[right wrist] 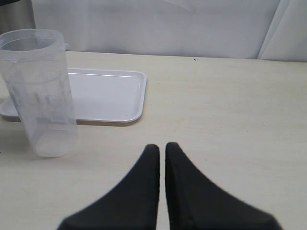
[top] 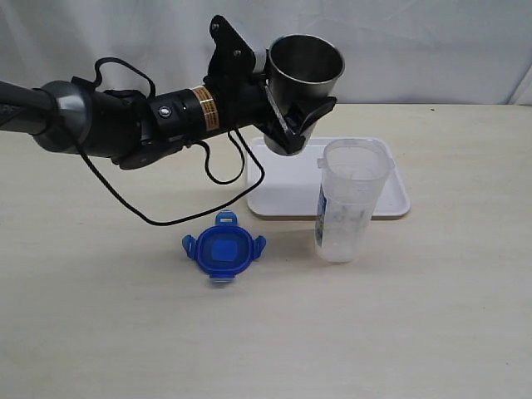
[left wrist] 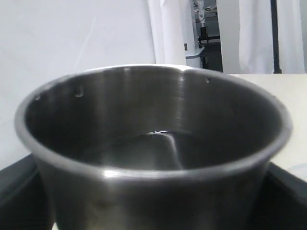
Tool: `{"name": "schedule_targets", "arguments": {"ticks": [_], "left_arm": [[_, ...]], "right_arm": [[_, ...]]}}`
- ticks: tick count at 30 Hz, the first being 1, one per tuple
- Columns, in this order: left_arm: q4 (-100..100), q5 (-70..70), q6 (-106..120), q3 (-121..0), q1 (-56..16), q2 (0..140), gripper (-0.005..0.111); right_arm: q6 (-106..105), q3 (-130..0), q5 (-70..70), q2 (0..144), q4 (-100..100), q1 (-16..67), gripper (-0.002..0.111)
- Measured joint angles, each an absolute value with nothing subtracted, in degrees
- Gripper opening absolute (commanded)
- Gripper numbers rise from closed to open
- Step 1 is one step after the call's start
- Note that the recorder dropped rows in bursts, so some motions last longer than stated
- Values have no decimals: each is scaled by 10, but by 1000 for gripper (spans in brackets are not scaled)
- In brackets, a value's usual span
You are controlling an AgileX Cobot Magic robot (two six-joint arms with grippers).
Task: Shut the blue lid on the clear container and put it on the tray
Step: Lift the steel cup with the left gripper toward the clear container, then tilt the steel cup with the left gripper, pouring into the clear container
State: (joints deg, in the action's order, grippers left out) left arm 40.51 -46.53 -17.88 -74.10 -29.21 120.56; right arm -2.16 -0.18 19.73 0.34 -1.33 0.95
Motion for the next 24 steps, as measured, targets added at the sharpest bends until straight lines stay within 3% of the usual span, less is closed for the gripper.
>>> {"name": "schedule_targets", "arguments": {"ticks": [24], "left_arm": [[439, -446, -48, -741, -306, 1206, 0]], "right_arm": [[-22, -2, 197, 3, -13, 9, 5]]}}
